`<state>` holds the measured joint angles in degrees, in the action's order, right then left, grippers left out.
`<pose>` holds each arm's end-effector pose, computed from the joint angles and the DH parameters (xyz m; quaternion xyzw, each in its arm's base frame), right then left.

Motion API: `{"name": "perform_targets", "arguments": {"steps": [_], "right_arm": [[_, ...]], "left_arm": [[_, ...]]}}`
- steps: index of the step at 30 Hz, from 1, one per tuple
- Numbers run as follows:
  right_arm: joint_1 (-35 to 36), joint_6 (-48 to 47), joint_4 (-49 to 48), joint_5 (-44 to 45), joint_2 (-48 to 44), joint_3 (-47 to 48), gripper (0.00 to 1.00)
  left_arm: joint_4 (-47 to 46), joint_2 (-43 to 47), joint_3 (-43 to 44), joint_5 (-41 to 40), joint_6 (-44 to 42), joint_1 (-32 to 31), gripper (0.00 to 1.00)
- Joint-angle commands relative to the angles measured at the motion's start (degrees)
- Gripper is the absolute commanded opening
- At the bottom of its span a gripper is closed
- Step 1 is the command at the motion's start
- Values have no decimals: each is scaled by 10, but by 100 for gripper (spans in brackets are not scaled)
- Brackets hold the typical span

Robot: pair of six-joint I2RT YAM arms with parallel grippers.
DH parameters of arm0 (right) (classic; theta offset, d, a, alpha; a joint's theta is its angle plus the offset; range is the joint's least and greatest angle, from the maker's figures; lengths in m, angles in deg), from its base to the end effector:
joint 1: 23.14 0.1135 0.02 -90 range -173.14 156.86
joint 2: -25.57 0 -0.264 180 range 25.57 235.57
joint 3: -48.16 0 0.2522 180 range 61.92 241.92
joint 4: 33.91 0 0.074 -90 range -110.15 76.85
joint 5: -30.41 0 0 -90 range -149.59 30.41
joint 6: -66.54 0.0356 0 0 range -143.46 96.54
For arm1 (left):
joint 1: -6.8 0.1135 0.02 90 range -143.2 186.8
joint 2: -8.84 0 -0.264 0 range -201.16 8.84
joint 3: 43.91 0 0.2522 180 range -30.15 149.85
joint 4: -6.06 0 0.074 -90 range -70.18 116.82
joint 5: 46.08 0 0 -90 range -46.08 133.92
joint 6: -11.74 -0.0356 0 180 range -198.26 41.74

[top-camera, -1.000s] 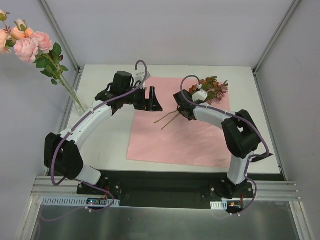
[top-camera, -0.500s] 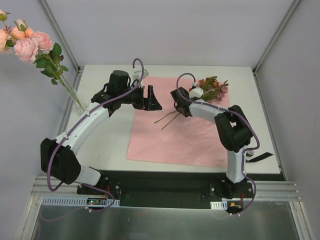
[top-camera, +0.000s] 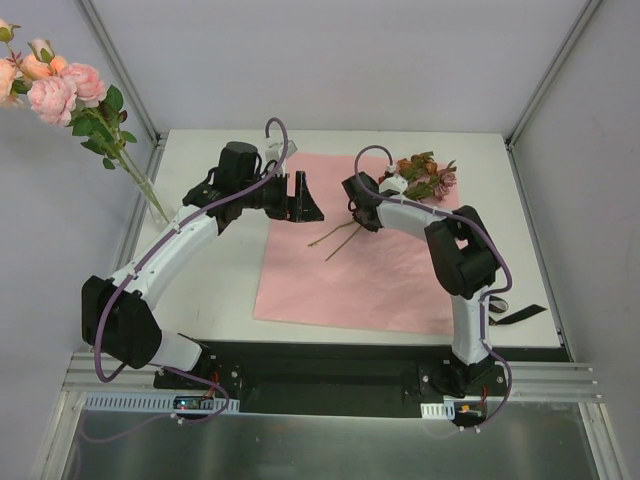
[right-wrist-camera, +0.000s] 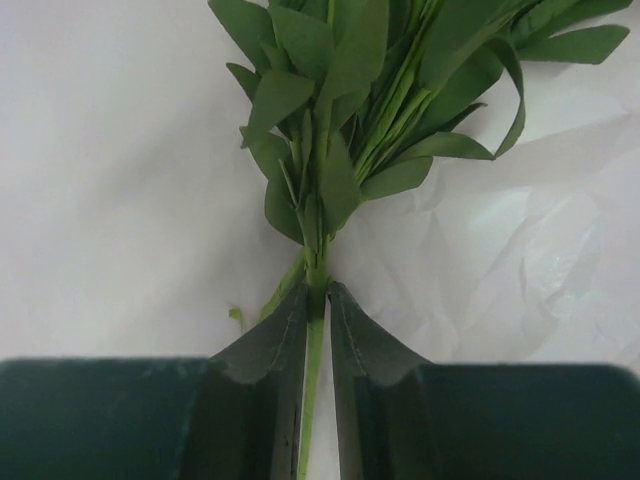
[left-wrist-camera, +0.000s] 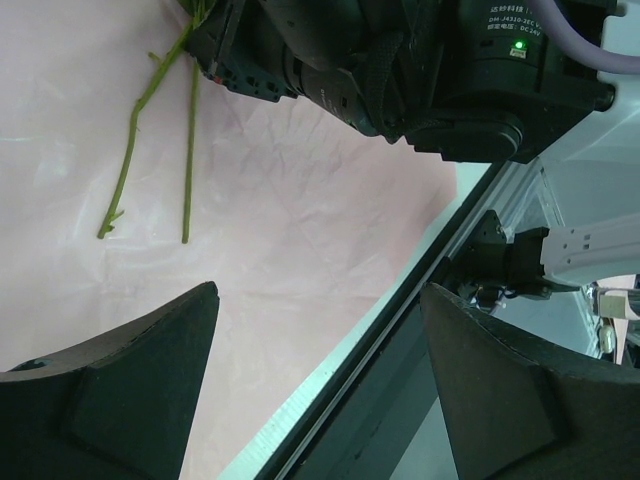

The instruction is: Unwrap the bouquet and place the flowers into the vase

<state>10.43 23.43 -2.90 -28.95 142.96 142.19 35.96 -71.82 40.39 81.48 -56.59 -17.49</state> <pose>0.3716 0.2248 0.1629 0.1868 0.9026 -0.0015 0.3877 0.2832 -0.1516 0.3448 0.1883 0.7999 -0.4469 0.3535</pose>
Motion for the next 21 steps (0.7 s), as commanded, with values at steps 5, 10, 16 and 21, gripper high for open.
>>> {"name": "perform_targets", "arguments": {"steps": [5, 10, 16, 21], "right_arm": [[-7, 14, 22, -7, 17, 32, 17], [-8, 21, 22, -3, 14, 25, 8], [-6, 0, -46, 31, -50, -28, 1], [7, -55, -116, 98, -131, -93, 1]], "left_arm": [[-19, -12, -2, 30, 6, 2, 81], [-20, -20, -4, 30, 6, 2, 80], [-20, -32, -3, 33, 8, 2, 80], [-21, -38, -4, 29, 6, 2, 80]]}}
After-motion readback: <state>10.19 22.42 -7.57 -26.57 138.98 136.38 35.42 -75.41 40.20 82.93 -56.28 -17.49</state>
